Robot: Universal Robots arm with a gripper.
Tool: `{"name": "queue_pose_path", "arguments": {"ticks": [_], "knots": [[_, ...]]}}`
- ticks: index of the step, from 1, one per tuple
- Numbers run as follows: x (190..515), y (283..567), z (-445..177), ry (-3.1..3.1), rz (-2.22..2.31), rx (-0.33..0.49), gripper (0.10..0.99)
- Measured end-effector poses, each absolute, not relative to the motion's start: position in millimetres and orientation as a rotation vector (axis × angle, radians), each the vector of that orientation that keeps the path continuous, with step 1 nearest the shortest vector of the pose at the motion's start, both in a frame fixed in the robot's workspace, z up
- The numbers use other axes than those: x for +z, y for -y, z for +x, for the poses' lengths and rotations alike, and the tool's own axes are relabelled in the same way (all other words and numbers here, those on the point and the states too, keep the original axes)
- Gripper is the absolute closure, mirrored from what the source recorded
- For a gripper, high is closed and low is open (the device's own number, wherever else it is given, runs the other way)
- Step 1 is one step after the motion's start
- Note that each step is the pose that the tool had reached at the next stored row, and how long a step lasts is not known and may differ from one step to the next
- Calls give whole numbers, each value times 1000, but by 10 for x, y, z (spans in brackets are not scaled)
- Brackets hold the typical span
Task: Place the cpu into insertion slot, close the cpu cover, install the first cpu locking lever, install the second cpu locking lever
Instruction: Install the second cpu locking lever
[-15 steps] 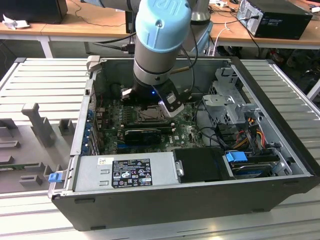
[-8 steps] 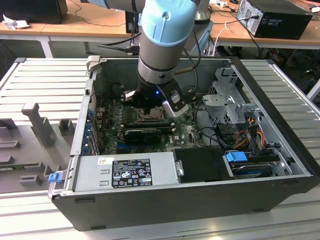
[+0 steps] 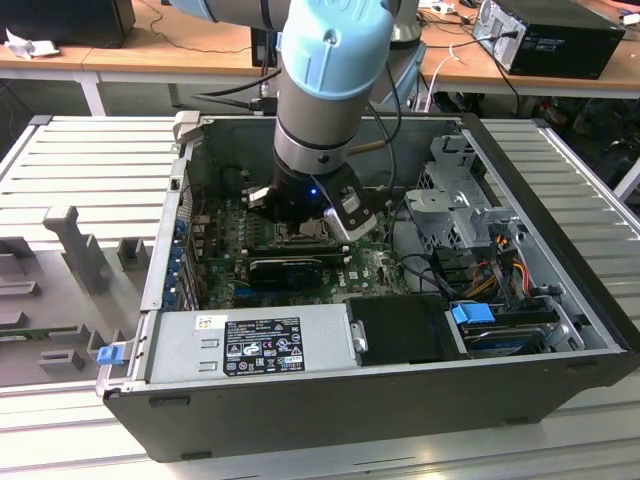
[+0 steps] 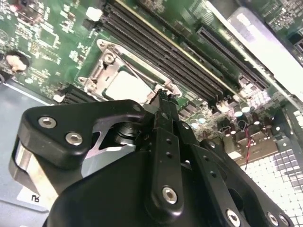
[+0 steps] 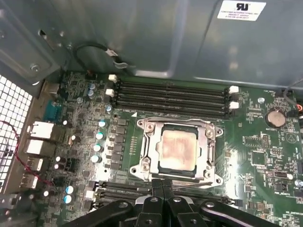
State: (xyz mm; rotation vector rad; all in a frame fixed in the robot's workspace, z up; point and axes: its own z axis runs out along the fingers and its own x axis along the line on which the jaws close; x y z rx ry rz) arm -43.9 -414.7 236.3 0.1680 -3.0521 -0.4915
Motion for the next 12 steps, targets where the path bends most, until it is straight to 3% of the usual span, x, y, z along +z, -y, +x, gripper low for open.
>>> {"name": "queue_pose_path", "arguments": {"ticks": [12], "knots": [[2178,4174,-592,3052,140,-525,980]]}}
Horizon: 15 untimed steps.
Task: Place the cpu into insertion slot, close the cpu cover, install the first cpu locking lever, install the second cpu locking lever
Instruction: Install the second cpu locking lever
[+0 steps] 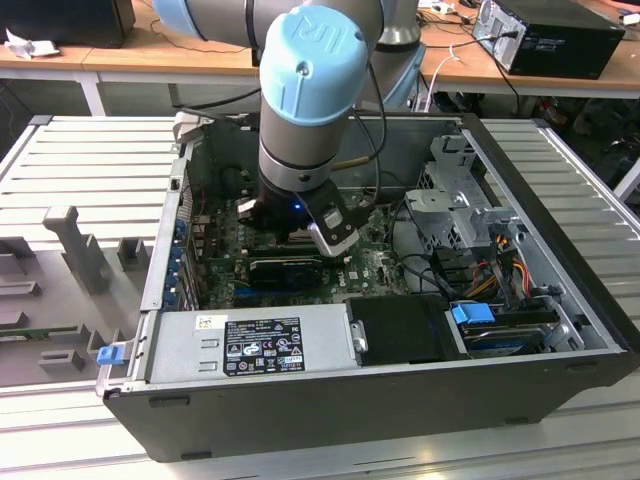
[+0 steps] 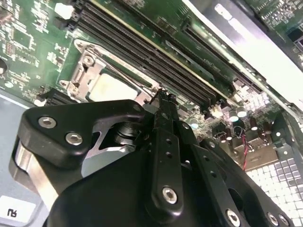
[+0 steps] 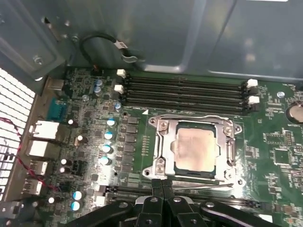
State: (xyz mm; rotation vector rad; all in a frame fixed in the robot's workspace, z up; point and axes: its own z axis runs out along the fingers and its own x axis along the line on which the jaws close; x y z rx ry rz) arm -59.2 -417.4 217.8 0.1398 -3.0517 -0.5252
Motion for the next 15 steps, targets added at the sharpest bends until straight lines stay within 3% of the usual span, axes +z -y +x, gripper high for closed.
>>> {"name": "queue_pose_path", "arguments": {"ticks": [15], "knots": [[1930,4193,-675,3041,141,-594,980]]}}
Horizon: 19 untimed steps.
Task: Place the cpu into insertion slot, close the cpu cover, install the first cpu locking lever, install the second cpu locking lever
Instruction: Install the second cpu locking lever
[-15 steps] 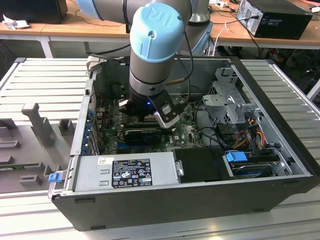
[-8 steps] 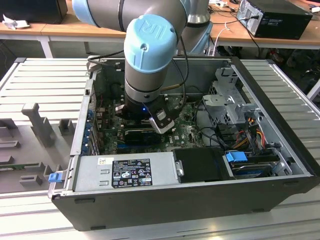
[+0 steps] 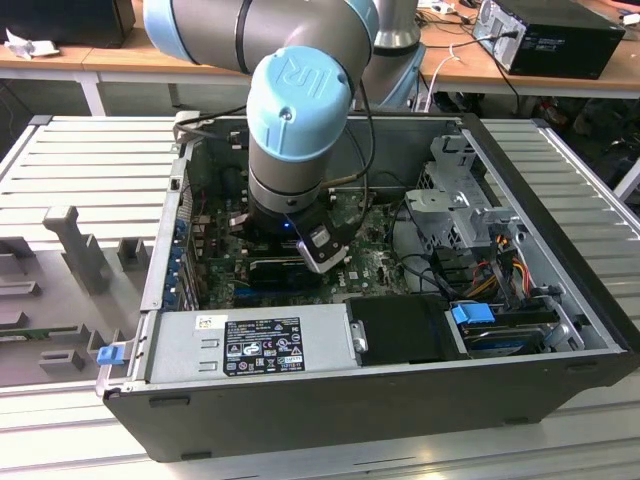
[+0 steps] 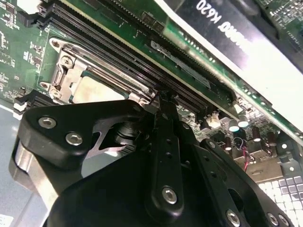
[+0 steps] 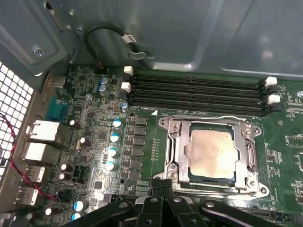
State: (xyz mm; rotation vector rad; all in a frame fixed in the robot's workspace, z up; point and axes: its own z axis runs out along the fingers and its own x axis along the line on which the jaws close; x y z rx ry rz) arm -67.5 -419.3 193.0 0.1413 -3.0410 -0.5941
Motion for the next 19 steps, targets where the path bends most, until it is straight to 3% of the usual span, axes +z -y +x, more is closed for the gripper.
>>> {"name": "queue_pose_path", "arguments": {"ticks": [19], "knots": [[2036,4123,-697,3040,141,-597,980]]}}
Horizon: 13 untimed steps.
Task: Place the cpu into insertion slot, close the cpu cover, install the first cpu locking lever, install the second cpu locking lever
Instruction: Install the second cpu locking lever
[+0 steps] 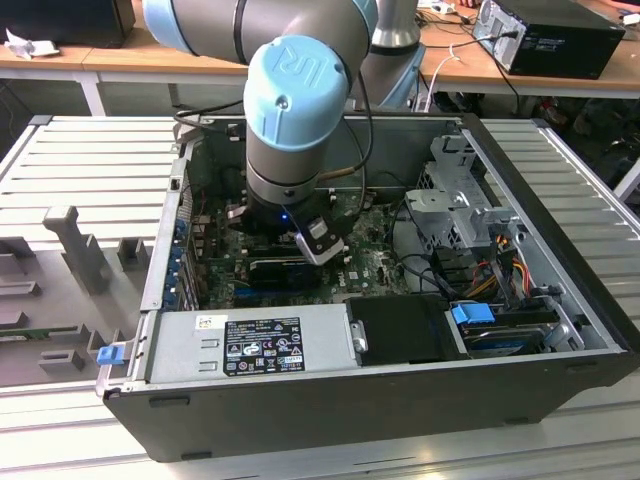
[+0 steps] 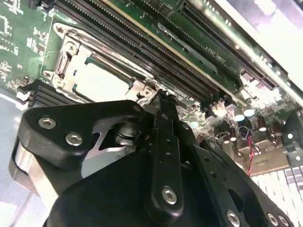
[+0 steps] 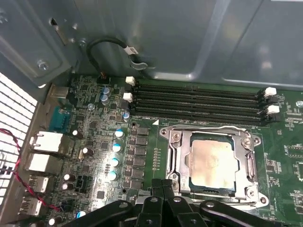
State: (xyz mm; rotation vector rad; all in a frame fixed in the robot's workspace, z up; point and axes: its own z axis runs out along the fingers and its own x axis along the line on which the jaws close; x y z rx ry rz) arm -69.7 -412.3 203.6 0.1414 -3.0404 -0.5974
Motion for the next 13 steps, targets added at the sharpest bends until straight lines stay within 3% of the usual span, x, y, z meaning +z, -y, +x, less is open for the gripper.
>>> {"name": "queue_pose_path", "arguments": {"ticks": [13], "knots": [[2349,4123,-698,3040,141,-598,980]]}}
